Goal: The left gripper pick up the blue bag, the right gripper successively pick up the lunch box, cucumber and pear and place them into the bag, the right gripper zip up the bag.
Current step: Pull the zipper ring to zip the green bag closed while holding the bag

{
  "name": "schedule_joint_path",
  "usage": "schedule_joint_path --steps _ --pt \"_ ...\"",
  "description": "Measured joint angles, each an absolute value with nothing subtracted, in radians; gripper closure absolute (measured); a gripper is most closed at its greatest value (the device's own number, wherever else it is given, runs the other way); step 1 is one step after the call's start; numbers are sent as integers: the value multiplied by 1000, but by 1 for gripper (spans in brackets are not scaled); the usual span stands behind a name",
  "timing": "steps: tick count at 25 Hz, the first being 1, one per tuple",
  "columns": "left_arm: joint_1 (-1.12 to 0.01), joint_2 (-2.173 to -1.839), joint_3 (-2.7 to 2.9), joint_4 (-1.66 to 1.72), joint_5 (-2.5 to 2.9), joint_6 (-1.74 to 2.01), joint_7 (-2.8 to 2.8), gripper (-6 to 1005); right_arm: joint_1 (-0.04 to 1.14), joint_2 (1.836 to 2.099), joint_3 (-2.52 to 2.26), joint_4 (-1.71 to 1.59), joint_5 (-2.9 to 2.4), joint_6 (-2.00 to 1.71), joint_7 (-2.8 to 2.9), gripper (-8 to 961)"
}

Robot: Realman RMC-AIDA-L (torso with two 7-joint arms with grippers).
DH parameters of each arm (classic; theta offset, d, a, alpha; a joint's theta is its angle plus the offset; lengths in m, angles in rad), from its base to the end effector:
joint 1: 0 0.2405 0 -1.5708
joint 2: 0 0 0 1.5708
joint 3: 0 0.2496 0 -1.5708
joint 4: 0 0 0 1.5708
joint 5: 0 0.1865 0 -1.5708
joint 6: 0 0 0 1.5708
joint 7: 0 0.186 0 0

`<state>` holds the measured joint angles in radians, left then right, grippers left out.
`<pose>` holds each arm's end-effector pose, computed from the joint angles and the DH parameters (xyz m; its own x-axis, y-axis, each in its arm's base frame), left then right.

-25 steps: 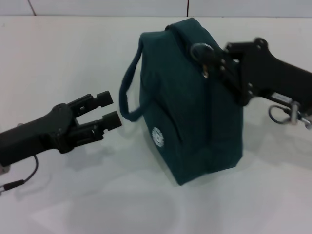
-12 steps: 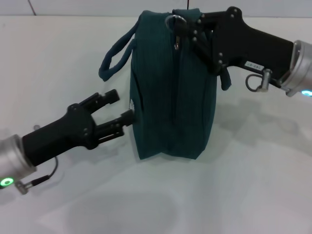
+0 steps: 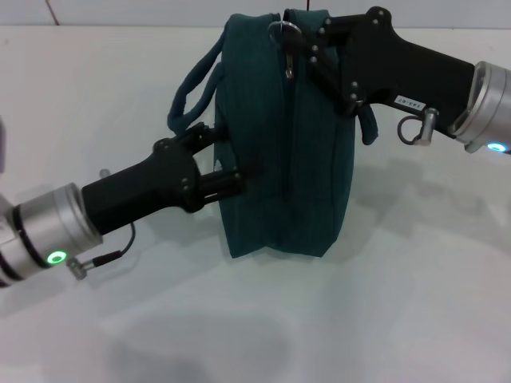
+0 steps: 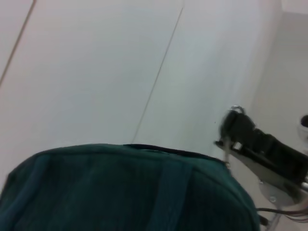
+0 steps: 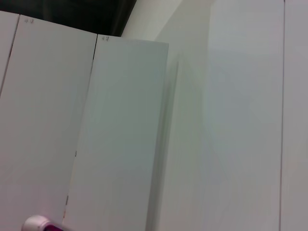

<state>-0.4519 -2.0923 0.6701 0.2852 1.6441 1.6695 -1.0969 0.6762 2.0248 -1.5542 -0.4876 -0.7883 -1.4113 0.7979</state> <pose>-0.2117 0.2873 -0.0422 0.4898 0.2818 0.8250 0.5437 -0.8385 -0.0364 0.0866 0.3487 -0.0399 0.5898 0.2328 -0.7733 -0.0707 -0.9390 -0.3366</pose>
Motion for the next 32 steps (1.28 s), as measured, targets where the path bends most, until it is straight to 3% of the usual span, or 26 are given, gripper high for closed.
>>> schedule_joint_path --steps 8,19,22,32 --pt "-458 -2092 667 278 1610 1619 -1118 178 673 2025 -1552 -484 -788 -1410 798 930" --pt "-469 -2089 730 288 1612 1626 -1094 597 666 2024 -1550 -479 -761 -1401 800 926" --pt "-469 -2087 740 289 1612 1626 -1090 830 665 2023 -1549 -478 -760 -1384 803 924" --pt "-470 -2085 757 292 1638 1619 -1089 894 650 2021 -1544 -478 -721 -1360 819 920"
